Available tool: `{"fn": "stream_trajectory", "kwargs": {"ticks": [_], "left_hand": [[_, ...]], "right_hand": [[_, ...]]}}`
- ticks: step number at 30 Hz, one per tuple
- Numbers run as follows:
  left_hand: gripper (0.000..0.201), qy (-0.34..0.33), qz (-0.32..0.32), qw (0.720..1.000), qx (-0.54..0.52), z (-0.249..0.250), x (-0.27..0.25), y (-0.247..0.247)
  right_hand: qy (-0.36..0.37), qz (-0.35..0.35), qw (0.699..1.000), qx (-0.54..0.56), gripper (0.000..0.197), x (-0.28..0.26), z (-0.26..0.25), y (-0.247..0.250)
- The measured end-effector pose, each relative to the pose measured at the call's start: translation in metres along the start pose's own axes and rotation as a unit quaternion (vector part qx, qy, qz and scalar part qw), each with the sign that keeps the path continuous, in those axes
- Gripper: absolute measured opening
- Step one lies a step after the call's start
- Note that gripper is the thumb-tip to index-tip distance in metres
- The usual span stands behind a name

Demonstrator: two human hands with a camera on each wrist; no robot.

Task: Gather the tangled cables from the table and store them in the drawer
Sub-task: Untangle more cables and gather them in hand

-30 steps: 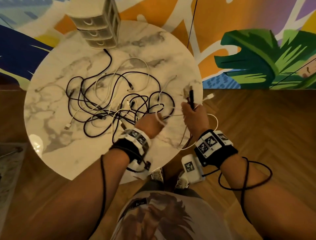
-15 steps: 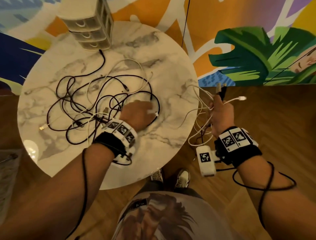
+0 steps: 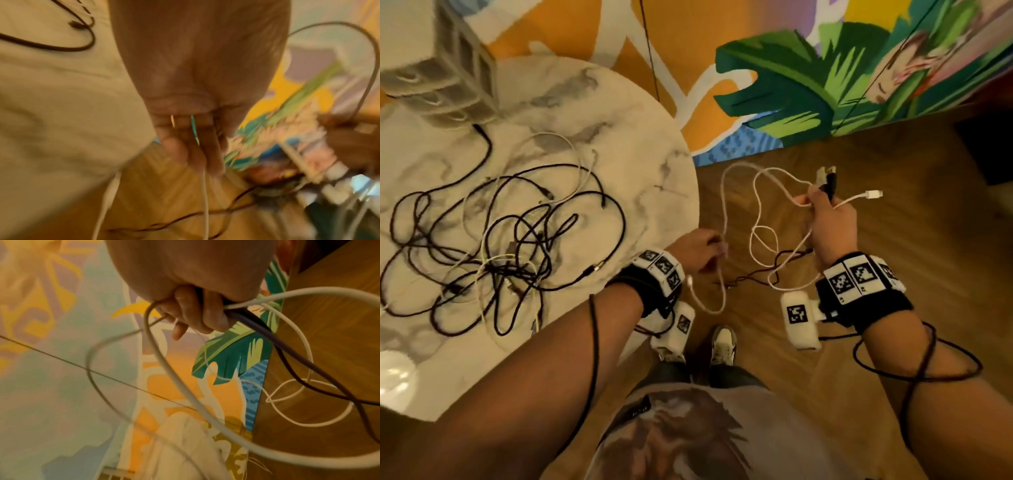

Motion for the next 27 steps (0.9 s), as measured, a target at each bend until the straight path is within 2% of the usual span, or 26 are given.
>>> {"fn": "stream_trajectory", "kwargs": {"ticks": [1, 2, 3, 4, 5, 6, 8, 9, 11, 13, 14, 15, 17, 20, 22, 24, 25, 27], "left_hand": [[0.017, 0.058, -0.054, 0.996, 0.047, -0.03, -0.004, -0.01], [0.016, 0.114, -0.114, 0.98, 0.121, -0.053, -0.011, -0.019], [0.02, 0.152, -0.164, 0.951, 0.215, -0.07, -0.015, -0.024], [0.025, 0.16, -0.189, 0.921, 0.302, -0.074, -0.017, -0.025], [0.027, 0.141, -0.169, 0.911, 0.349, -0.065, -0.013, -0.025], [0.027, 0.107, -0.111, 0.927, 0.341, -0.046, -0.007, -0.021], [0.037, 0.001, 0.025, 0.977, 0.212, 0.012, 0.001, -0.018], [0.048, -0.05, 0.047, 0.988, 0.138, 0.044, 0.004, -0.022], [0.058, -0.088, -0.001, 0.996, 0.008, 0.089, 0.013, -0.045], [0.038, -0.081, -0.06, 0.992, -0.082, 0.113, 0.019, -0.065], [0.025, -0.078, -0.065, 0.991, -0.084, 0.116, 0.023, -0.066], [0.017, -0.082, -0.054, 0.993, -0.063, 0.117, 0.026, -0.062], [0.016, -0.1, -0.017, 0.994, 0.03, 0.109, 0.032, -0.041], [0.02, -0.108, 0.071, 0.972, 0.198, 0.088, 0.035, 0.006], [0.022, -0.032, 0.086, 0.946, 0.311, 0.058, 0.039, 0.03], [0.039, 0.051, 0.055, 0.91, 0.408, 0.037, 0.036, 0.029], [0.051, 0.038, 0.045, 0.908, 0.415, 0.04, 0.036, 0.018], [0.065, -0.076, 0.01, 0.93, 0.36, 0.075, 0.033, -0.022]], "right_hand": [[-0.005, 0.011, 1.0, 0.002, 0.037, 0.003, 0.002, 0.009], [-0.012, 0.017, 1.0, 0.003, 0.037, 0.005, 0.004, 0.016], [-0.02, 0.022, 1.0, 0.002, 0.037, 0.007, 0.006, 0.023], [-0.028, 0.021, 0.999, -0.004, 0.038, 0.008, 0.008, 0.026], [-0.036, 0.017, 0.999, -0.01, 0.038, 0.009, 0.011, 0.029], [-0.037, 0.007, 0.999, -0.017, 0.038, 0.009, 0.013, 0.029], [-0.03, -0.014, 0.999, -0.033, 0.036, 0.006, 0.014, 0.026], [-0.023, -0.026, 0.999, -0.041, 0.034, 0.004, 0.013, 0.023], [-0.013, -0.05, 0.998, -0.046, 0.03, 0.001, 0.009, 0.016], [-0.014, -0.064, 0.997, -0.045, 0.026, 0.003, 0.006, 0.014], [-0.017, -0.067, 0.997, -0.043, 0.026, 0.006, 0.005, 0.016], [-0.016, -0.069, 0.996, -0.046, 0.027, 0.008, 0.004, 0.021], [0.0, -0.066, 0.995, -0.069, 0.031, 0.013, 0.004, 0.035], [0.01, -0.043, 0.997, -0.066, 0.033, 0.017, 0.004, 0.059], [0.006, -0.03, 0.997, -0.068, 0.033, 0.019, 0.004, 0.069], [0.004, -0.047, 0.997, -0.068, 0.034, 0.019, 0.004, 0.069], [0.004, -0.068, 0.995, -0.067, 0.034, 0.019, 0.004, 0.065], [0.01, -0.125, 0.989, -0.074, 0.036, 0.016, 0.004, 0.055]]}}
Point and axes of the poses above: each hand's wrist, its own x-axis towards the middle knuckle, its own y-axis out of the back of the hand, z = x × y, the point moved 6 cm from there along x, towards the middle knuckle, and after that the axes turned 7 degrees about -y, right-handed, at the moved point
